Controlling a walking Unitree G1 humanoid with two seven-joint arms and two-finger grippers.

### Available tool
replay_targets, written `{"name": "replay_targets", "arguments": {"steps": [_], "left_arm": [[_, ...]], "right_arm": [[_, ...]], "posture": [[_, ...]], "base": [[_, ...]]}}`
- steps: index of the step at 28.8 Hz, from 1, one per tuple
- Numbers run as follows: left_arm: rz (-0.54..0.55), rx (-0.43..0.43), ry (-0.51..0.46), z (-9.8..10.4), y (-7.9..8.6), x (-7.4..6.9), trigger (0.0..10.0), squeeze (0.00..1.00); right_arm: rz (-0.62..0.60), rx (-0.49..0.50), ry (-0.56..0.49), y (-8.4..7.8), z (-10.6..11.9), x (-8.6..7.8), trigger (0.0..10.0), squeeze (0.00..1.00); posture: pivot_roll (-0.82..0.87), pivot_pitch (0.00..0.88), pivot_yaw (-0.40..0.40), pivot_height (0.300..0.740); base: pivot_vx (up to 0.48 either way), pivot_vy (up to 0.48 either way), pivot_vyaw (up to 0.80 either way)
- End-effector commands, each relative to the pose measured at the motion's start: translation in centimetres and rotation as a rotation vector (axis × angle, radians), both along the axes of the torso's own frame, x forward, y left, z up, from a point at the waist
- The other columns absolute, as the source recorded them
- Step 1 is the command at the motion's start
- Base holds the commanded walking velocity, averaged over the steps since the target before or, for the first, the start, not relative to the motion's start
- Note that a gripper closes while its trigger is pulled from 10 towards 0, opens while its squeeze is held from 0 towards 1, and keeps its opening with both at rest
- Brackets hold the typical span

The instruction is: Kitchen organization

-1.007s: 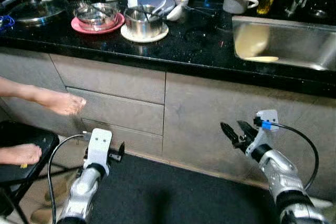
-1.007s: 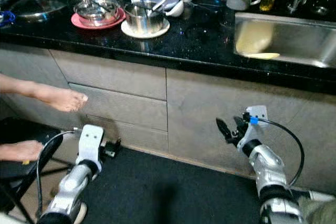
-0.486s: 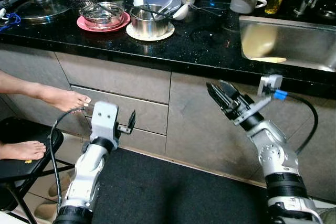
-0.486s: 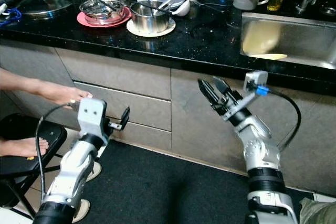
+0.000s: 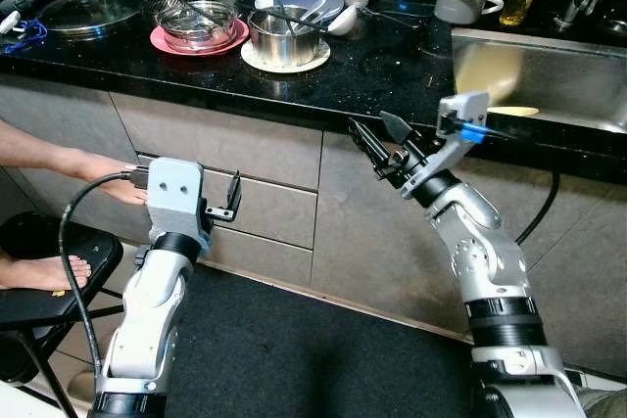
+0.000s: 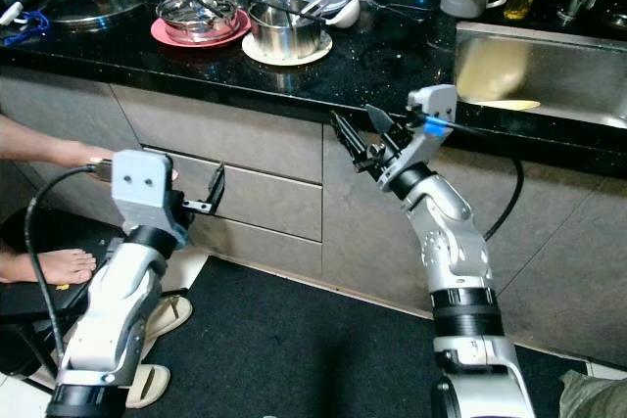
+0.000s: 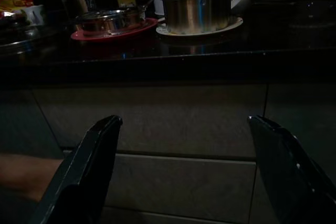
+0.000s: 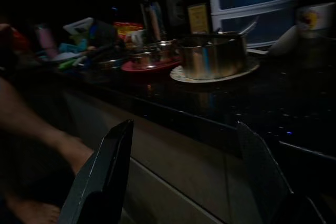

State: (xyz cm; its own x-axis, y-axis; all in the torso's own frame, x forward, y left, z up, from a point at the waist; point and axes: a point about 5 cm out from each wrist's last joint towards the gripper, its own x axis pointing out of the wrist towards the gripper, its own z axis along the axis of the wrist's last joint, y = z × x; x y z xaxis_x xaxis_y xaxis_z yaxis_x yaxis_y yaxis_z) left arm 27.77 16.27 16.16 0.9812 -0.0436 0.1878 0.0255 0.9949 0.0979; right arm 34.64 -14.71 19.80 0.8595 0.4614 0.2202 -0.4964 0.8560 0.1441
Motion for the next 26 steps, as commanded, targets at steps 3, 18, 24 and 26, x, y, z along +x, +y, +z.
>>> {"name": "replay_targets", "arguments": {"steps": [3, 18, 24, 26], "left_arm": [[0.007, -0.011, 0.025, -0.1, -0.1, -0.4, 10.0, 0.0], [-0.025, -0.018, 0.03, 0.8, -1.2, -0.2, 10.0, 0.0], [-0.02, -0.026, 0.003, 1.7, -1.2, -0.2, 10.0, 0.0], [-0.019, -0.027, 0.001, 1.8, -1.2, -0.1, 10.0, 0.0]], "right_arm": [[-0.018, -0.017, 0.007, 0.2, 0.3, 0.4, 10.0, 0.0], [-0.004, -0.048, -0.044, 0.7, 1.6, 0.6, 10.0, 0.0], [0.012, -0.063, -0.064, 0.6, 2.5, 0.9, 10.0, 0.0], [0.015, -0.067, -0.066, 0.6, 2.6, 0.9, 10.0, 0.0]], "posture": [[0.03, 0.056, -0.029, 0.74], [0.02, 0.051, -0.035, 0.74], [0.02, 0.049, -0.054, 0.74], [0.02, 0.049, -0.054, 0.74]], "base": [[0.0, 0.0, 0.0], [0.15, 0.0, 0.0], [0.286, 0.0, 0.0], [0.285, 0.0, 0.0]]}}
